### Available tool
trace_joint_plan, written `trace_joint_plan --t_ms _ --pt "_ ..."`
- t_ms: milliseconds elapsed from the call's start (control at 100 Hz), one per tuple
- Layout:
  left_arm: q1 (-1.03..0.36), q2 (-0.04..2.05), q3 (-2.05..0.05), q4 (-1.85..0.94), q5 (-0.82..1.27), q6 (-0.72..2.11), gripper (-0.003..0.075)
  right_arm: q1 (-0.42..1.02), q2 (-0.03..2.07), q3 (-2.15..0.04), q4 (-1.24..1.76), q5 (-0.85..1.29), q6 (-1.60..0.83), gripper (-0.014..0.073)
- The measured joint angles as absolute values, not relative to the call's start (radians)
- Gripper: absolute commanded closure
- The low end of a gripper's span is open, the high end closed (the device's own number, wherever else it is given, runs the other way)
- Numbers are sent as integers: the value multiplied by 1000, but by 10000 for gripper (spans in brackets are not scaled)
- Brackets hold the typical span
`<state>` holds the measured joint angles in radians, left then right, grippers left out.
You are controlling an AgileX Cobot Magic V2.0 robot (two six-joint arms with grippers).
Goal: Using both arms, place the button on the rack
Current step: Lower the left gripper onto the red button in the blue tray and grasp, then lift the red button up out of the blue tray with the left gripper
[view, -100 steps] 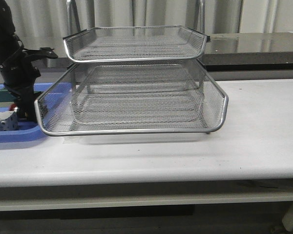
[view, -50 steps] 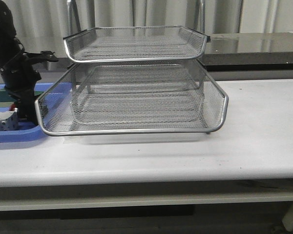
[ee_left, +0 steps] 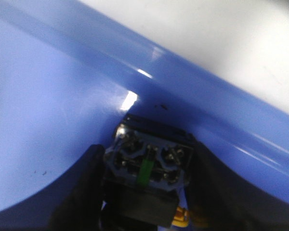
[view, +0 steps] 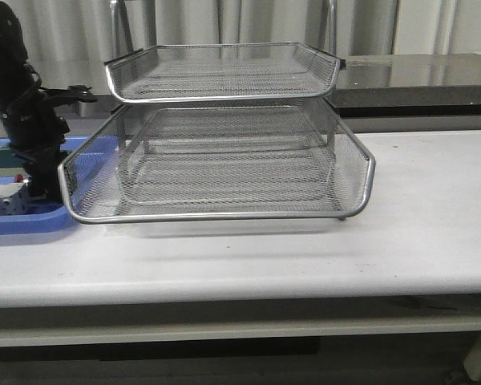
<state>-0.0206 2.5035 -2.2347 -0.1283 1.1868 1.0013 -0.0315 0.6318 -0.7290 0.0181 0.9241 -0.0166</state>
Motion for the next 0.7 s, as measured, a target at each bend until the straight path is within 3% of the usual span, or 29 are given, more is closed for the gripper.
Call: trace_joint_plan --t_ms 440,700 --pt "-21 2513 -2485 -108 1238 938 716 -32 632 -729 18 924 -17 662" --pt "-21 2436 -2497 -92 1250 858 716 -32 632 -729 18 924 -17 662"
